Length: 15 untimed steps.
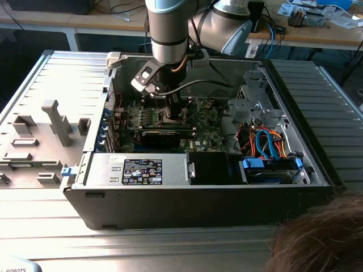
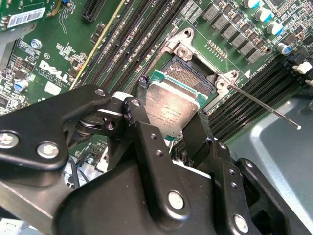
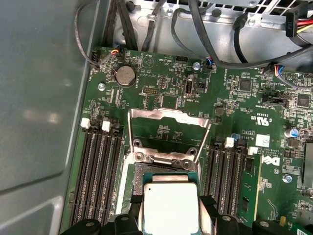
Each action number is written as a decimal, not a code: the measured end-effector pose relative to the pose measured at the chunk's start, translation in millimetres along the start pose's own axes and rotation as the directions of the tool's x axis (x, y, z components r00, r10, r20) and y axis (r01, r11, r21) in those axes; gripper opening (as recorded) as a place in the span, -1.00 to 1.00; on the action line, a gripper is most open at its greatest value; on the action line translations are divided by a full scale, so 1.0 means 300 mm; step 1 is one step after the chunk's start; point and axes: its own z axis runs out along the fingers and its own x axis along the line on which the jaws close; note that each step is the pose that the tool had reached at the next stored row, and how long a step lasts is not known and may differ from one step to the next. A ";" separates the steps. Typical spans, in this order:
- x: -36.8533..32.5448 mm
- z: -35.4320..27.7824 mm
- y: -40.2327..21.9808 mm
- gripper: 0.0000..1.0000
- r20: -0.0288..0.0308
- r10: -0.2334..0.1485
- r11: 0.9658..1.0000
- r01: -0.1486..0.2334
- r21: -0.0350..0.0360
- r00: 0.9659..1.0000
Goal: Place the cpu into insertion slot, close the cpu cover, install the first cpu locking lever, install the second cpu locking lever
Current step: 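Place the cpu into insertion slot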
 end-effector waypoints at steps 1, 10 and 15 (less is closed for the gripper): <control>0.000 0.000 0.000 0.08 0.000 0.001 1.000 -0.001 0.000 1.000; 0.000 0.002 0.000 0.08 0.001 0.012 1.000 -0.012 0.000 1.000; 0.000 0.002 0.000 0.08 0.002 0.019 1.000 -0.019 0.000 1.000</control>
